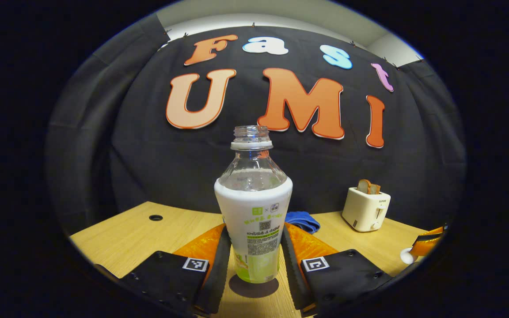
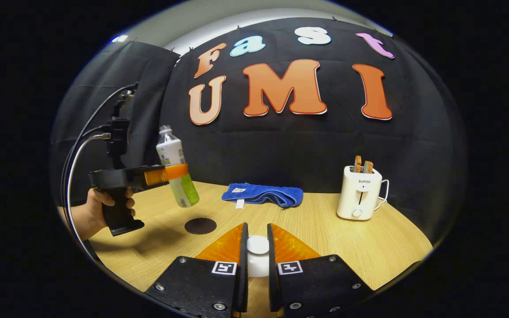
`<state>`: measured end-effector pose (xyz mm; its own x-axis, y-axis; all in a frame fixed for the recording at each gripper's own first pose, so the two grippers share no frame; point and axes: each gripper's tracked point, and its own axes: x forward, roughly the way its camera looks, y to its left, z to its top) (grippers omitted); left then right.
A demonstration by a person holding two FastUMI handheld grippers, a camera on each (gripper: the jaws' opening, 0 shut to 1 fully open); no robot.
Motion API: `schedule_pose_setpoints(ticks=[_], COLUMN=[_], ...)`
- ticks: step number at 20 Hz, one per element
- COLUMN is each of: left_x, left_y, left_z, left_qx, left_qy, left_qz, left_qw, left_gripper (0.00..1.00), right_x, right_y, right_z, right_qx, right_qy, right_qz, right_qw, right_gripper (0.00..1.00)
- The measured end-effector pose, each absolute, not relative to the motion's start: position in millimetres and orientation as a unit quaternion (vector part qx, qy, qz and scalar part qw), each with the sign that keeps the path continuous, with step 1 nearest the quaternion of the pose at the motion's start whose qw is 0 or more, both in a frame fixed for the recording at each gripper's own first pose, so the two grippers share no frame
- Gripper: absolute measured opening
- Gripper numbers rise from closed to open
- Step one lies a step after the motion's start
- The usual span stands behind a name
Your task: Open the teacup lid with one hand, grasp the water bottle and pour water into the teacup with the other hand; after pouring, place the water bottle on the coaster and then close the teacup lid.
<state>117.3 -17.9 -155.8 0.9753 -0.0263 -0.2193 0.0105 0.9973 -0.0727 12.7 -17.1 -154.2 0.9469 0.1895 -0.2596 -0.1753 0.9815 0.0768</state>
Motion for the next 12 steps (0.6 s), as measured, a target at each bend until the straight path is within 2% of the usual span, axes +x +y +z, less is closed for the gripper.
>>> schedule_pose_setpoints(ticks=[4, 12], left_x=[124, 130], left_y=[-18, -24], left_z=[-194, -224], left_qx=[-0.044, -0.029], left_qy=[0.158, 0.193], left_qz=[-0.009, -0.027], left_qw=[0.986, 0.980], left_gripper=[0.63, 0.62], right_x=[14, 14], right_y=[-8, 10], right_z=[-162, -176], right_qx=[0.019, 0.010], right_qy=[0.145, 0.165], right_qz=[0.101, 0.118], right_qw=[0.984, 0.979], right_gripper=[0.19, 0.19])
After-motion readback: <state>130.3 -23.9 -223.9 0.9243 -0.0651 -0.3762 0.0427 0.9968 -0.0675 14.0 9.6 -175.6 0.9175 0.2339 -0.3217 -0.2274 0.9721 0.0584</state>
